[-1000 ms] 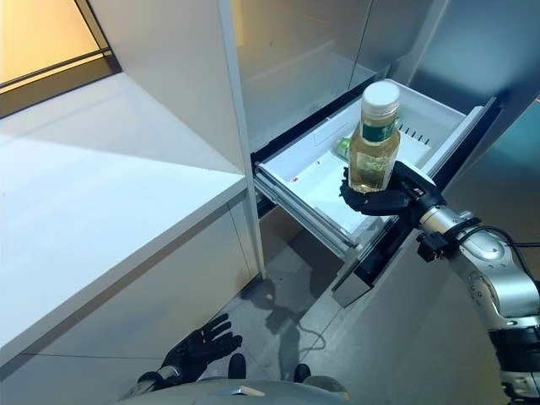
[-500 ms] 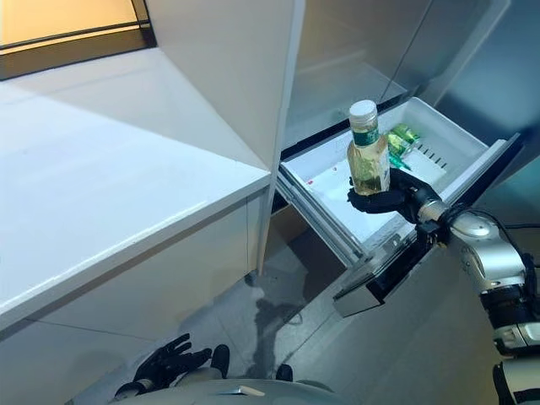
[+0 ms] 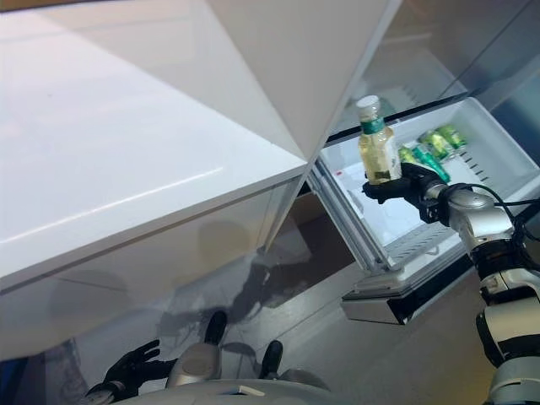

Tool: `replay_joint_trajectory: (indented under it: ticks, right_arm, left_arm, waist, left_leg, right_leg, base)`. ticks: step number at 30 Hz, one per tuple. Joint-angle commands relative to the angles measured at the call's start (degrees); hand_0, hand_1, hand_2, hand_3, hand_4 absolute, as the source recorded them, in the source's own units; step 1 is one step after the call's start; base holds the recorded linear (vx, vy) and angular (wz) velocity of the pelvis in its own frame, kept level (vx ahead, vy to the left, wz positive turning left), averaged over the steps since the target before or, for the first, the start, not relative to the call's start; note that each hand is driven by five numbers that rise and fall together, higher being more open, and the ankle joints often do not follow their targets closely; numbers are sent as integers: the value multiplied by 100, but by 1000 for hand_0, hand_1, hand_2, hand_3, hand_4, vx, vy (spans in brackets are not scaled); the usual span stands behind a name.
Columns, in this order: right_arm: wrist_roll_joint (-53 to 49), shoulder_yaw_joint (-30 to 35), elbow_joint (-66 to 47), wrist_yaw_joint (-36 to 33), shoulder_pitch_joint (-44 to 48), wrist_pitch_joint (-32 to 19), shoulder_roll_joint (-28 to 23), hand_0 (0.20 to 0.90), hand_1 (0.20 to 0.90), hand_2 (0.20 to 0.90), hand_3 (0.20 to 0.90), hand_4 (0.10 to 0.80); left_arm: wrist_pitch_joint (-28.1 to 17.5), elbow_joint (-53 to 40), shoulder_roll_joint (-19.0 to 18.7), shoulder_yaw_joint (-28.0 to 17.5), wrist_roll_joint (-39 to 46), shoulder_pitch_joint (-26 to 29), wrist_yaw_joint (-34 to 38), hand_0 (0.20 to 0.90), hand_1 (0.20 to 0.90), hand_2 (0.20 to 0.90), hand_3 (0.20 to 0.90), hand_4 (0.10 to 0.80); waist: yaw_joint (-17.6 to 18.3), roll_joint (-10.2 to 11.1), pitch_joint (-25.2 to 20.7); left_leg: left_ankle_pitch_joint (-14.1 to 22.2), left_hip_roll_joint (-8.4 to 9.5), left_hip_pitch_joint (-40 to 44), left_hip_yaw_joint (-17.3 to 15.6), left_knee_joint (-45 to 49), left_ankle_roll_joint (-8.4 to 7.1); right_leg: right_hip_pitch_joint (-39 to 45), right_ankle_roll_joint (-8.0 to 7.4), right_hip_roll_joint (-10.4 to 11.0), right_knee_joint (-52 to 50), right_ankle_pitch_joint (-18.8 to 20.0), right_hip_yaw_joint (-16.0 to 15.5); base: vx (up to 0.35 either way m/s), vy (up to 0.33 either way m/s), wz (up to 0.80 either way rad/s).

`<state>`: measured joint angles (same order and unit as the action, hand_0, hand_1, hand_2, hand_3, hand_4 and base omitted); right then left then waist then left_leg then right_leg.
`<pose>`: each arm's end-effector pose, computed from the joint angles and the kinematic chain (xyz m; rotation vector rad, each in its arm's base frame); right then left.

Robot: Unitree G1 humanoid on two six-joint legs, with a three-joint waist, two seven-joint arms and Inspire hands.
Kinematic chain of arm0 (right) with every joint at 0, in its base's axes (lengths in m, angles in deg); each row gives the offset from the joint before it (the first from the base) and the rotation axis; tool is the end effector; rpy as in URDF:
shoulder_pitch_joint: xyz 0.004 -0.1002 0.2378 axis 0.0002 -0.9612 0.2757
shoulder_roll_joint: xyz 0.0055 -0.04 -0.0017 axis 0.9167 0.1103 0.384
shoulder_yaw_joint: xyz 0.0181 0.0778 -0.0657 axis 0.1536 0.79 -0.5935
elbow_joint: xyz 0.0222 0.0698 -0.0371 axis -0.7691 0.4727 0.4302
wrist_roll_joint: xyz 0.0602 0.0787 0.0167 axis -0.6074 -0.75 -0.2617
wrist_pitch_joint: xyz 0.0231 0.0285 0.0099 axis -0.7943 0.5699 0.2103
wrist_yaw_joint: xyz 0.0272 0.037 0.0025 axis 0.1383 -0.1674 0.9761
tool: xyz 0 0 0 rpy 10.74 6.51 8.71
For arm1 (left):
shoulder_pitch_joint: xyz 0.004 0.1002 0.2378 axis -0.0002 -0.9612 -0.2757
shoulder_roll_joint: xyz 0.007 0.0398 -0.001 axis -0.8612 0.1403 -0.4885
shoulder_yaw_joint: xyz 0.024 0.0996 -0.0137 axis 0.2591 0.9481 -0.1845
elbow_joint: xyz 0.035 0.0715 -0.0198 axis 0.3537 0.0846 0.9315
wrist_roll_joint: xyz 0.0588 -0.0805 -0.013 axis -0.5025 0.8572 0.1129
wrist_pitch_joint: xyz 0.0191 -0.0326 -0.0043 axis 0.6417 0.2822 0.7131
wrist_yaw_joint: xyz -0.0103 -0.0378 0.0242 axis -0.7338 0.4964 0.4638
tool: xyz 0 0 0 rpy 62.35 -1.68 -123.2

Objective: Put drinks into fridge and close the fridge

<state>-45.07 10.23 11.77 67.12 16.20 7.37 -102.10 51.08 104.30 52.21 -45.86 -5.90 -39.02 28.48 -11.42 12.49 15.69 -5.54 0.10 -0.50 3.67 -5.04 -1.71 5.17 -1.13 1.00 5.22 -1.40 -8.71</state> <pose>0.2928 -0.3255 0.1386 -0.2732 0.4843 0.0812 0.0452 0.2859 -0.0938 0.0764 1.0720 0.2747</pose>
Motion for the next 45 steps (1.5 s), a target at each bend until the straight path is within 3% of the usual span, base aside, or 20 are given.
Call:
replay_joint_trajectory:
  ticks: [1,4,11,19,27,34,39,45]
  right_arm:
    - [235,34,168,-45,1354,-197,-600,300,300,300,200,100]
    - [498,-23,568,75,1384,-103,-533,300,300,300,200,100]
    - [1007,-107,1652,424,1712,220,-492,300,300,300,200,100]
    - [1758,-130,2283,821,1629,409,-536,300,300,300,200,100]
    - [2731,-490,2590,1340,1780,449,-512,300,300,300,200,100]
    - [2743,-652,2592,1599,1809,516,-379,300,300,300,200,100]
    - [3044,-531,2581,1743,1831,599,-209,300,300,300,200,100]
    - [3108,-684,2646,1764,2106,631,-228,300,300,300,200,100]
  left_arm:
    - [-208,78,-146,144,-106,-209,-79,900,900,900,900,800]
    - [-141,66,-151,168,-102,-145,-23,900,900,900,900,800]
    - [559,-254,-243,345,197,247,182,900,900,900,900,800]
    - [751,-482,-300,416,294,335,195,900,900,900,900,800]
    - [961,-684,-476,491,440,475,200,900,900,900,900,800]
    - [950,-820,-568,482,516,495,219,900,900,900,900,800]
    - [1500,-1326,-692,337,596,537,300,900,900,900,900,800]
    - [1704,-1316,-822,305,830,792,332,900,900,900,900,800]
  waist:
    - [-170,-37,-101]
    - [-224,-20,-35]
    - [-257,-31,36]
    - [-308,-71,156]
    - [-403,-115,313]
    - [-484,-177,484]
    - [-530,-195,483]
    - [-515,-292,590]
  left_leg:
    - [514,151,-46,62,147,260]
    - [496,154,-95,91,150,261]
    - [466,144,-145,148,143,253]
    - [420,149,-214,167,151,253]
    - [381,182,-387,205,219,250]
    - [330,209,-578,263,254,239]
    - [320,208,-683,278,282,216]
    - [270,218,-866,267,290,217]
  right_leg:
    - [-393,-169,-218,-147,507,29]
    - [-432,-172,-211,-160,518,-7]
    - [-479,-164,-220,-202,517,-34]
    - [-544,-164,-188,-238,546,-92]
    - [-657,-179,-151,-267,574,-163]
    - [-784,-174,-138,-281,588,-214]
    - [-878,-155,-126,-290,572,-252]
    - [-1071,-139,-112,-332,585,-286]
  base:
    - [-38,-24,5]
    - [-13,-25,7]
    - [1,-3,3]
    - [-8,-2,1]
    - [-1,-11,2]
    - [-2,-3,8]
    - [54,0,7]
    - [-36,29,-2]
